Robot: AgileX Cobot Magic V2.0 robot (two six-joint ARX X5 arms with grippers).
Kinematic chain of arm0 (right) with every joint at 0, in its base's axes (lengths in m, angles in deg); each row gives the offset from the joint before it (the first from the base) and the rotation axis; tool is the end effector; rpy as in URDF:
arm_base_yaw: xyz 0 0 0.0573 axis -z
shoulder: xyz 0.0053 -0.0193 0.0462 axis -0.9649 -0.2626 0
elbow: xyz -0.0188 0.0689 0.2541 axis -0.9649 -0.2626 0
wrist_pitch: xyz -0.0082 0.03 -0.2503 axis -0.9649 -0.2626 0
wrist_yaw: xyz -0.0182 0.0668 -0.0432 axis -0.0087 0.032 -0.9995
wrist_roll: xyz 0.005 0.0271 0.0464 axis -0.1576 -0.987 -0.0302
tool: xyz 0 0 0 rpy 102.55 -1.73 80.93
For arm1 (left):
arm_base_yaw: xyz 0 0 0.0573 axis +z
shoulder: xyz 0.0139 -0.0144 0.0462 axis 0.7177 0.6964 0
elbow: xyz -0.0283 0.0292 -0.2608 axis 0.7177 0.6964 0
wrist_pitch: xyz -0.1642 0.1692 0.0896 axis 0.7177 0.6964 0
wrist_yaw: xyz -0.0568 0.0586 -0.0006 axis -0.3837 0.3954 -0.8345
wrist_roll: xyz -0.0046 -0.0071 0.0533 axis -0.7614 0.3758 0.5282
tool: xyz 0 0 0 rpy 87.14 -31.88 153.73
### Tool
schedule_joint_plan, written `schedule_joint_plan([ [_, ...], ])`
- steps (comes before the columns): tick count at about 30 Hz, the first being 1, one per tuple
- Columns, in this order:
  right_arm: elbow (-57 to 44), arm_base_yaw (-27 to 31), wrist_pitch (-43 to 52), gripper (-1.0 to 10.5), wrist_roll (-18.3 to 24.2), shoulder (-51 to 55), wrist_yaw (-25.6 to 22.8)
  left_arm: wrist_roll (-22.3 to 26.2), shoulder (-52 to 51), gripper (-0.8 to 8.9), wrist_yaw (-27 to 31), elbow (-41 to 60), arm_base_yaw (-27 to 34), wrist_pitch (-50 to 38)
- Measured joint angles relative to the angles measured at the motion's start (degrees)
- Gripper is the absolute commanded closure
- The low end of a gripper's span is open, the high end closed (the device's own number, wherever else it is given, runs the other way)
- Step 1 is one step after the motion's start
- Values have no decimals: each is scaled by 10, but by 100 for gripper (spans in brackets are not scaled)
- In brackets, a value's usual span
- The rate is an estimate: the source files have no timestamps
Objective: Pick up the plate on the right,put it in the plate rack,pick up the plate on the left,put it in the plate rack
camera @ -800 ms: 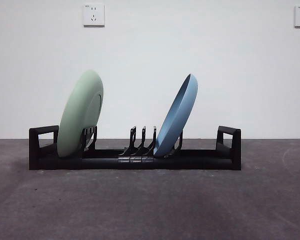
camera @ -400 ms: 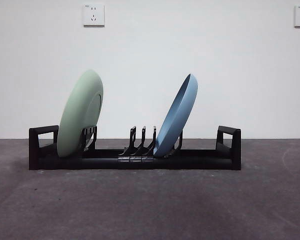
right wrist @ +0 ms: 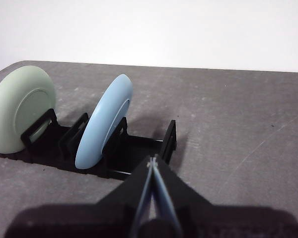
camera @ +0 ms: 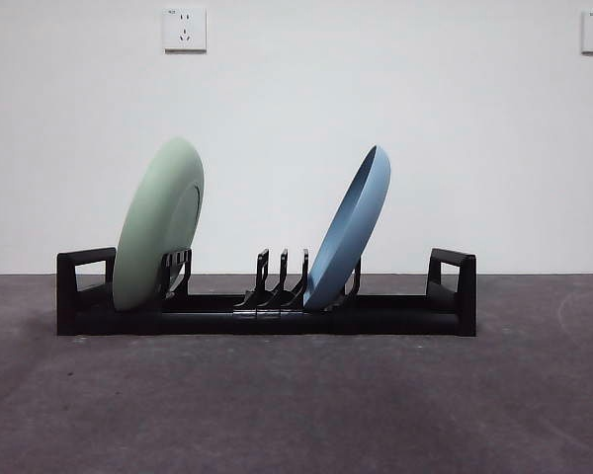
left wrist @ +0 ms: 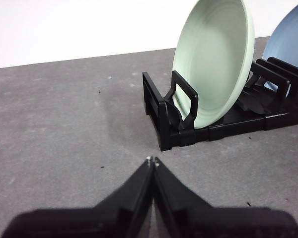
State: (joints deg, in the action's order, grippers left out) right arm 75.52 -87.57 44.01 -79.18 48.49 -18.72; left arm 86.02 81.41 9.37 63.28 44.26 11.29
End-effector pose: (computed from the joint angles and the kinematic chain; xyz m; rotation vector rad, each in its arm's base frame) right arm 0.0979 0.0251 0.3094 0.0010 0.2454 0.3168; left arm 0.0953 -0.0063 0.1521 0.0582 0.1592 -0.1583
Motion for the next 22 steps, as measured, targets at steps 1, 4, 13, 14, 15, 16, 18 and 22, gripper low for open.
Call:
schedule_joint_plan([
  [1, 0, 0, 0, 943, 0, 0, 0, 0, 0, 816, 0, 0, 0, 0],
  [4, 0, 0, 0, 943, -1, 0, 0, 0, 0, 816, 0, 0, 0, 0],
  [13, -13, 14, 16, 943, 39, 13, 3, 0, 0, 816, 0, 0, 0, 0],
  [14, -26, 24, 33, 943, 44, 21, 5, 0, 0, 816, 0, 0, 0, 0],
  [15, -42, 36, 54, 943, 46, 29, 5, 0, 0, 816, 0, 0, 0, 0],
  [16, -59, 47, 75, 943, 46, 38, 5, 0, 0, 816, 0, 0, 0, 0],
  [18, -103, 72, 117, 943, 36, 62, 4, 0, 0, 816, 0, 0, 0, 0],
  [22, -195, 113, 155, 943, 3, 126, 4, 0, 0, 816, 0, 0, 0, 0],
])
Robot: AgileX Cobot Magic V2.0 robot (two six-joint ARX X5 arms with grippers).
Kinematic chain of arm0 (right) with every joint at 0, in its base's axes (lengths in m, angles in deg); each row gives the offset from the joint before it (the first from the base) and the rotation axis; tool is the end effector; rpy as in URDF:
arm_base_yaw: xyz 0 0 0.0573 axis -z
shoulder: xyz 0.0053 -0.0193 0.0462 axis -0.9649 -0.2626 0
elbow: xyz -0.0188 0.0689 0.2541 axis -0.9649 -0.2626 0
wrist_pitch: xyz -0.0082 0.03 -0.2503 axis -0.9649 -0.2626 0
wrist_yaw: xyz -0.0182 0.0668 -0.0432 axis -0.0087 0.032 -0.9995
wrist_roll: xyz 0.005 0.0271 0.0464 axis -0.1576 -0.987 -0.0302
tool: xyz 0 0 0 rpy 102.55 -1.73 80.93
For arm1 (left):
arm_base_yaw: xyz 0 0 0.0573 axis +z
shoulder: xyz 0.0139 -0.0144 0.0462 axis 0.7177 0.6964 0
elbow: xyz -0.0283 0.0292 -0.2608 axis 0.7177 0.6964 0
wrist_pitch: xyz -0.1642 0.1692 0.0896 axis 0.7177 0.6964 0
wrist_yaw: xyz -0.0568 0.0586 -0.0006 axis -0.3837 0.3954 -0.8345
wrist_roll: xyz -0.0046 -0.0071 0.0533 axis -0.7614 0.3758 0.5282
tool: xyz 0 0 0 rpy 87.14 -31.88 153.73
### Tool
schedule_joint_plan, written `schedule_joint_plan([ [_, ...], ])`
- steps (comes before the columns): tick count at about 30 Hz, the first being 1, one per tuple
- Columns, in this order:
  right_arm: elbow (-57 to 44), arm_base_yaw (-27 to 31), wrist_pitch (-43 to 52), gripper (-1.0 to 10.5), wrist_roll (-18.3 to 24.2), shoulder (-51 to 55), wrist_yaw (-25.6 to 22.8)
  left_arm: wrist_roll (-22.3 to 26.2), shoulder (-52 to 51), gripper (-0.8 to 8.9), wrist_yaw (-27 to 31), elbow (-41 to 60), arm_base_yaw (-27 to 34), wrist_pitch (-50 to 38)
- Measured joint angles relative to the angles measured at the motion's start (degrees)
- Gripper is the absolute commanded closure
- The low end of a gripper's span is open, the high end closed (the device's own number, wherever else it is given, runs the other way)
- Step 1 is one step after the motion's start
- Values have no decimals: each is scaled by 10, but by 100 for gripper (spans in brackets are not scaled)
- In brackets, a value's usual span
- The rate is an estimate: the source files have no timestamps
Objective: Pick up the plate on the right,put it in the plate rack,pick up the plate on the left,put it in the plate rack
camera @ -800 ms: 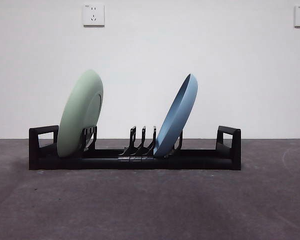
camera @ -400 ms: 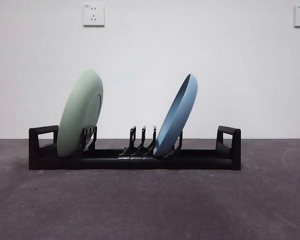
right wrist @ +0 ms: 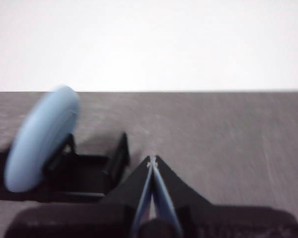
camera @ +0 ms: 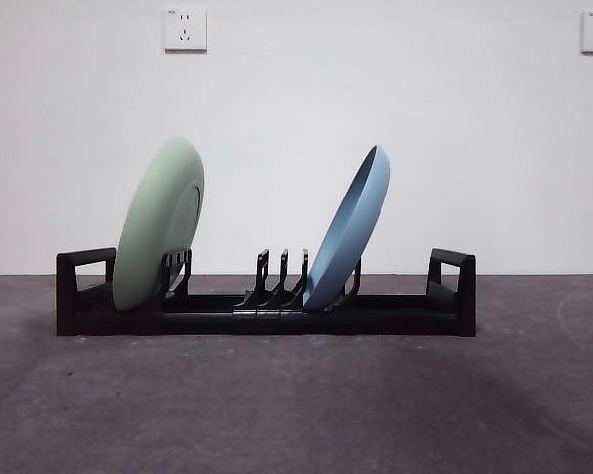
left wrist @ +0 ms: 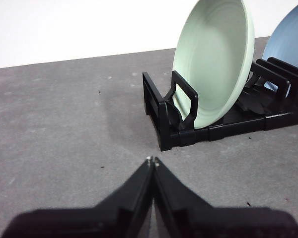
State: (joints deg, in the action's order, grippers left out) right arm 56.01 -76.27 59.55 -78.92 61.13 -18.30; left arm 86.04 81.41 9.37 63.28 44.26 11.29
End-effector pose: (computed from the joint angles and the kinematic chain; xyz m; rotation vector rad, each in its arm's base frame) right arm 0.0960 0.0055 0.2413 0.0156 0.0917 0.1299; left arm 0.0953 -0.0063 0.1521 0.0585 0.1591 -0.1583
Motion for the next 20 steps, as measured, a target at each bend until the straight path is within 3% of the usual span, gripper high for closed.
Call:
schedule_joint_plan([
  [10, -146, 13, 1, 943, -23, 120, 0, 0, 0, 816, 0, 0, 0, 0],
  [20, -181, -17, 10, 943, -47, 129, 0, 0, 0, 816, 1, 0, 0, 0],
])
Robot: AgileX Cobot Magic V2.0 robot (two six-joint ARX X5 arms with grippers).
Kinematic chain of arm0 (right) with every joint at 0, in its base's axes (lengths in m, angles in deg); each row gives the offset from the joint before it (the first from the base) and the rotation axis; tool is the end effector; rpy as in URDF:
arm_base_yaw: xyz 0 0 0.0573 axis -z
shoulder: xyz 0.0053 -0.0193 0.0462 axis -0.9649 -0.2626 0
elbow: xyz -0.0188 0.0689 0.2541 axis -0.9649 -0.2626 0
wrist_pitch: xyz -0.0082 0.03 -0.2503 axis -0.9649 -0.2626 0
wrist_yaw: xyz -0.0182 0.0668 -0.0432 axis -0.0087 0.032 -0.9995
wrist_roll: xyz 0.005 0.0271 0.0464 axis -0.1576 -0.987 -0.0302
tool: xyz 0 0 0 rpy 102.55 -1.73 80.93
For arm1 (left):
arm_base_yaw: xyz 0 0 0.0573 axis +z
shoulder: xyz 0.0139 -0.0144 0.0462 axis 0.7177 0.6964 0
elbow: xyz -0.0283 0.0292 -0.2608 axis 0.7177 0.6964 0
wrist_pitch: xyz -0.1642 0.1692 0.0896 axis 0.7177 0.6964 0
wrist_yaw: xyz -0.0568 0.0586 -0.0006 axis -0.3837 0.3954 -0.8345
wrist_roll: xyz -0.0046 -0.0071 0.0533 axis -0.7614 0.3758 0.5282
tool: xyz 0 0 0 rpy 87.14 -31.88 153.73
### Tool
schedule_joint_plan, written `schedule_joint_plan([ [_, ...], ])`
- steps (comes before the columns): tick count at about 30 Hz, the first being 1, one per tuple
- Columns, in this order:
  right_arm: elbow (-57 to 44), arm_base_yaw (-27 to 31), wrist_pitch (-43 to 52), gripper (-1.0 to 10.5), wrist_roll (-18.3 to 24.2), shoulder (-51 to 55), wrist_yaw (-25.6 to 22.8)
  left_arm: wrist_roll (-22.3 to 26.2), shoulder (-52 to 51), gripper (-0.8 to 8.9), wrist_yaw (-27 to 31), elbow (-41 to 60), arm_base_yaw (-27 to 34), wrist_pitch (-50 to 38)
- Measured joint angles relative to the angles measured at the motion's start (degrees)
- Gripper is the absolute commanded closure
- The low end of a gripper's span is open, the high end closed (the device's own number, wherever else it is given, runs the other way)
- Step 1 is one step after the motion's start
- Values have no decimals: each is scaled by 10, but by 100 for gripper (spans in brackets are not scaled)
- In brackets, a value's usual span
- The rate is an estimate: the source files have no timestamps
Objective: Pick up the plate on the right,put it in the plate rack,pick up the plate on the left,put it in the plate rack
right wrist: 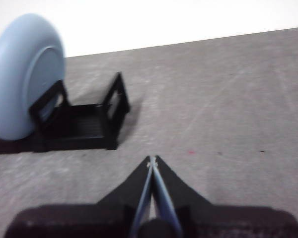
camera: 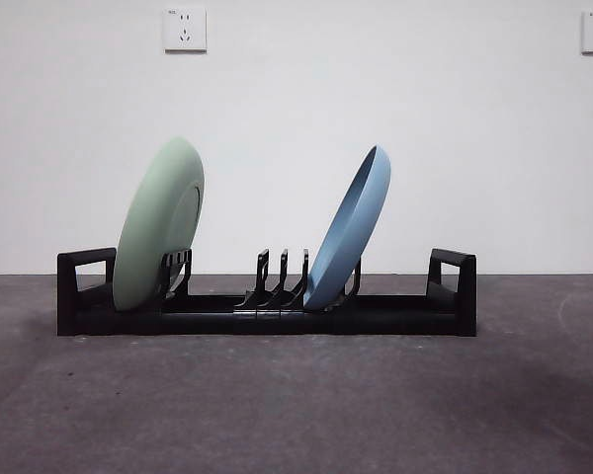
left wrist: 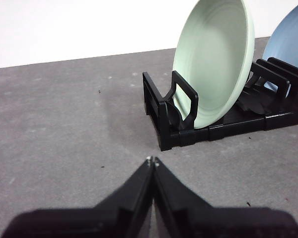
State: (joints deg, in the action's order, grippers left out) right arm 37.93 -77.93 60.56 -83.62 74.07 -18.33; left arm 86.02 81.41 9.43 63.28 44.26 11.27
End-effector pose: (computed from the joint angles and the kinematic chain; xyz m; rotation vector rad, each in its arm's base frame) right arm 0.0947 0.0082 0.1537 0.0976 0.1705 0.1508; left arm 0.0954 -0.0063 0.1521 0.0583 0.1589 -0.1573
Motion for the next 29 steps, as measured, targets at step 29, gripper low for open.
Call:
schedule_joint_plan([
  [29, 0, -15, 0, 943, -7, 0, -10, 0, 0, 816, 0, 0, 0, 0],
])
